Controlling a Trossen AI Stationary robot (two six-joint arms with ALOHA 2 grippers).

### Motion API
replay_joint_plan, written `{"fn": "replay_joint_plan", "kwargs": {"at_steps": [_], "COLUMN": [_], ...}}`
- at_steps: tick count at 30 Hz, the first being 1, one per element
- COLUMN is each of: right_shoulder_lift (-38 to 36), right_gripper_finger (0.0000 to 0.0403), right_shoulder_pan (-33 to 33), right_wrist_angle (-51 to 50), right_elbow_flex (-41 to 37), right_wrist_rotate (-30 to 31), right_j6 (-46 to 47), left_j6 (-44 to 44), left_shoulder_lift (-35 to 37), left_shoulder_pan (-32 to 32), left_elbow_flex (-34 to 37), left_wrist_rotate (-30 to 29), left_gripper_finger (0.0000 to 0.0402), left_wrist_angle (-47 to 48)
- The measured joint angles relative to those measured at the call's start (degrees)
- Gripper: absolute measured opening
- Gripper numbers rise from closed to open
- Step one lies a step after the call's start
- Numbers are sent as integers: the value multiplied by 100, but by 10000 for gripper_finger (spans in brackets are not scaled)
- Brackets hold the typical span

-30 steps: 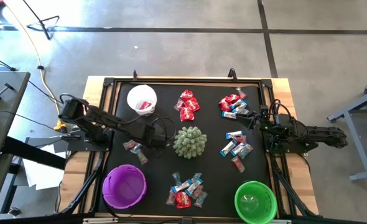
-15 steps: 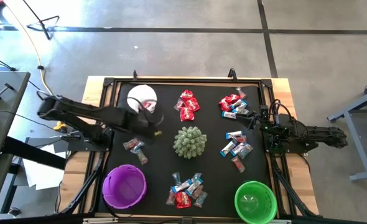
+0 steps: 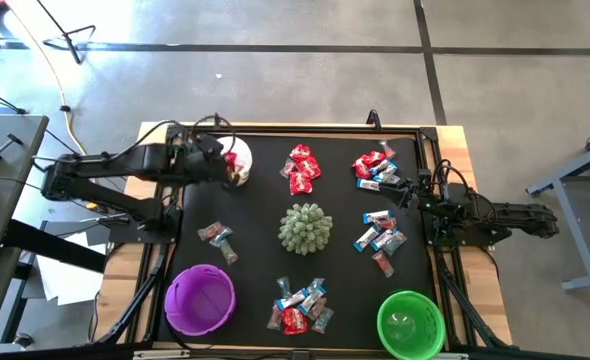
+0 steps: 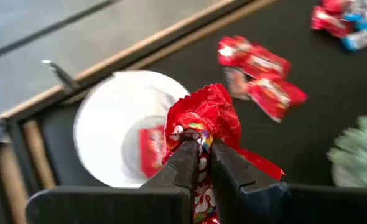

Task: Organize candy in baskets
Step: Put the red candy into the white bucket, then put the orange gummy into the purple bucket

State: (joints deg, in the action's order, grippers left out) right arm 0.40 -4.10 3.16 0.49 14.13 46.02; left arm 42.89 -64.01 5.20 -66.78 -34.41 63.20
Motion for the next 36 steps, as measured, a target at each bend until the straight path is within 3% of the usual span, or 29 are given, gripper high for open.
{"fn": "replay_joint_plan", "kwargs": {"at_steps": [7,15,21,25,30,36], "right_shoulder_lift": [0,0,0,0,0,0], "right_gripper_finger": [162,162,162,162,162,162], "right_shoulder_pan": [0,2,0,0,0,0], "right_wrist_angle": [2,0,1,2,1,2], "right_elbow_flex": [0,0,0,0,0,-2], "right_wrist_rotate": [2,2,0,2,0,2], "right_j6": [2,2,2,2,0,1], "left_j6": [-513,-1009,-1350,-1591,-1678,-1110], "left_shoulder_lift": [-140,-707,-1032,-1028,-937,-751], "left_shoulder_pan": [1070,2215,2667,2712,2556,1719], "left_elbow_flex": [4,4,7,7,7,7], "left_wrist_rotate": [64,1122,1543,1818,2180,2225], "left_gripper_finger": [25,45,84,111,116,113], "left_wrist_angle": [-13,-33,-214,-299,-120,399]}}
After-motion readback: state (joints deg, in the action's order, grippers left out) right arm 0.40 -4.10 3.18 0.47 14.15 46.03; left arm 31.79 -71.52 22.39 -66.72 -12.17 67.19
